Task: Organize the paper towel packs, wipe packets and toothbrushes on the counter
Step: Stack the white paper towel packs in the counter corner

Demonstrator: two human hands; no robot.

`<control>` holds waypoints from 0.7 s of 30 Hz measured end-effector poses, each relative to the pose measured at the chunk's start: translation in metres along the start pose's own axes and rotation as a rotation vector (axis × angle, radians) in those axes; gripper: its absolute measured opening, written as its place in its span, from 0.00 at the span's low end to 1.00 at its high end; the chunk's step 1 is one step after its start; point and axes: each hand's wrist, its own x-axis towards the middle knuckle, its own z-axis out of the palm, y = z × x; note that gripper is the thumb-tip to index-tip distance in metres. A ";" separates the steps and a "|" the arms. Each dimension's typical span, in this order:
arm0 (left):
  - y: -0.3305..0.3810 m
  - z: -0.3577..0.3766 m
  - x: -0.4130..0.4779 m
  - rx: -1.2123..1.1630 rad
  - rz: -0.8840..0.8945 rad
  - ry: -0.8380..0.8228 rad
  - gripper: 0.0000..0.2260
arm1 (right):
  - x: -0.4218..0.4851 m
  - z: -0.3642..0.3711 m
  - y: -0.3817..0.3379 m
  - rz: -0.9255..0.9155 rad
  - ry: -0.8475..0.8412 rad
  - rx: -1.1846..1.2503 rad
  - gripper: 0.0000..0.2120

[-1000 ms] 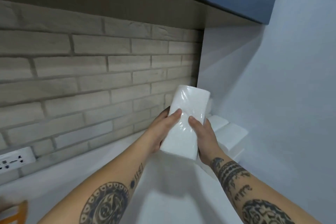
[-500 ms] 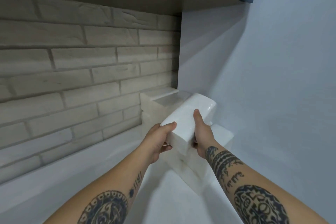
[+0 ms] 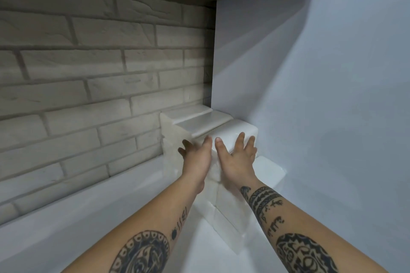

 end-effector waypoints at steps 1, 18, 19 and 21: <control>-0.001 0.003 0.003 0.054 0.025 -0.002 0.43 | 0.003 0.000 0.000 -0.003 -0.002 -0.012 0.49; -0.005 -0.020 0.009 0.111 -0.021 -0.062 0.30 | 0.018 -0.008 -0.007 0.025 -0.105 -0.062 0.49; -0.003 -0.025 0.006 0.109 -0.027 -0.052 0.30 | 0.015 -0.010 -0.010 0.021 -0.087 -0.041 0.47; 0.001 -0.033 -0.004 0.105 -0.036 -0.031 0.30 | 0.008 -0.014 -0.017 -0.002 -0.019 -0.021 0.41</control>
